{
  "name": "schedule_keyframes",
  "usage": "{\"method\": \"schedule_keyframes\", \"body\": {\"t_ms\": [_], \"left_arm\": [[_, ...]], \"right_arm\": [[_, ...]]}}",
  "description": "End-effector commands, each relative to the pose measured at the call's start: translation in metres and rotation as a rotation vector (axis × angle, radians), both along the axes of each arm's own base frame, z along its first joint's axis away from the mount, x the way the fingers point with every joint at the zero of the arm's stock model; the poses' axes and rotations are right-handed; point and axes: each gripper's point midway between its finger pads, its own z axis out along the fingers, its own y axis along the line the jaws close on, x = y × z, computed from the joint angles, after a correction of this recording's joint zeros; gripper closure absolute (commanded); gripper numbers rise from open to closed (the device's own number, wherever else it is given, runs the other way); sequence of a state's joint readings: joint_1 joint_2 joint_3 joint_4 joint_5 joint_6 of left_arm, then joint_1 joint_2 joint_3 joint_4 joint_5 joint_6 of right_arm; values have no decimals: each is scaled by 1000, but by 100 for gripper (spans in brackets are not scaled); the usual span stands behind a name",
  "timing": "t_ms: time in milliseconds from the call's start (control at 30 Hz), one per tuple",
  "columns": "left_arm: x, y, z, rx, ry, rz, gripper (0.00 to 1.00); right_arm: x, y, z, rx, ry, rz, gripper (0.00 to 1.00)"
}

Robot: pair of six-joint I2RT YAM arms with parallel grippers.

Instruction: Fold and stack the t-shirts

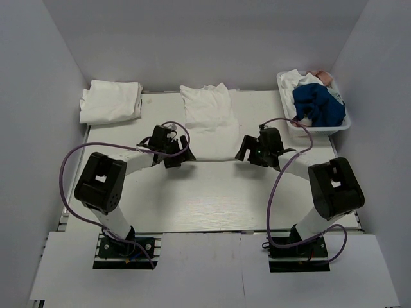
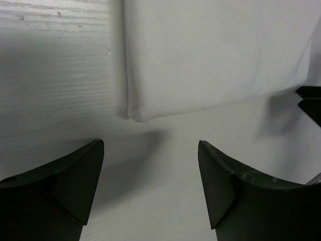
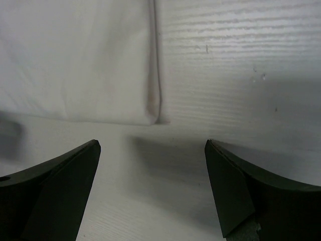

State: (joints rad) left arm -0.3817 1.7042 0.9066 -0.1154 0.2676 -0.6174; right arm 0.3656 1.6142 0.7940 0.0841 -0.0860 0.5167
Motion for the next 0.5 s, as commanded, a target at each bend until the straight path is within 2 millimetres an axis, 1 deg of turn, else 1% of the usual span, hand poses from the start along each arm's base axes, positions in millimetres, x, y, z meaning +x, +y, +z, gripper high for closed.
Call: {"method": "schedule_keyframes", "body": {"t_ms": [0, 33, 67, 100, 167, 200, 233, 267, 333, 367, 400, 433, 467], "left_arm": [[7, -6, 5, -31, -20, 18, 17], [9, -6, -2, -19, -8, 25, 22], [11, -7, -2, -21, 3, 31, 24], [10, -4, -8, -5, 18, 39, 24], [14, -1, -13, 0, 29, 62, 27], [12, -1, -18, -1, 46, 56, 30], [13, 0, -17, -18, 56, 66, 32], [14, -3, -18, -26, 61, 58, 35], [12, 0, -24, -13, 87, 74, 41], [14, 6, -29, 23, 94, 99, 45], [16, 8, -28, 31, 93, 116, 52], [14, 10, -34, 49, 108, 124, 56], [15, 12, -37, 61, 116, 130, 58]], "right_arm": [[0, 4, 3, 56, -18, -7, 10], [0, 5, 1, 73, -3, -8, 10], [-1, 7, 0, 84, 4, -3, 10], [-1, 9, -1, 95, 8, 8, 10], [-2, 15, -6, 115, 24, 25, 10], [-1, 15, -7, 116, 28, 27, 12], [-1, 16, -8, 119, 32, 32, 15], [-1, 16, -13, 120, 45, 30, 15], [-2, 17, -15, 130, 49, 23, 18], [-1, 15, -20, 129, 58, 7, 18], [0, 14, -21, 128, 53, 1, 20], [4, 16, -21, 135, 48, -2, 20], [5, 15, -25, 132, 54, -10, 22]]}}
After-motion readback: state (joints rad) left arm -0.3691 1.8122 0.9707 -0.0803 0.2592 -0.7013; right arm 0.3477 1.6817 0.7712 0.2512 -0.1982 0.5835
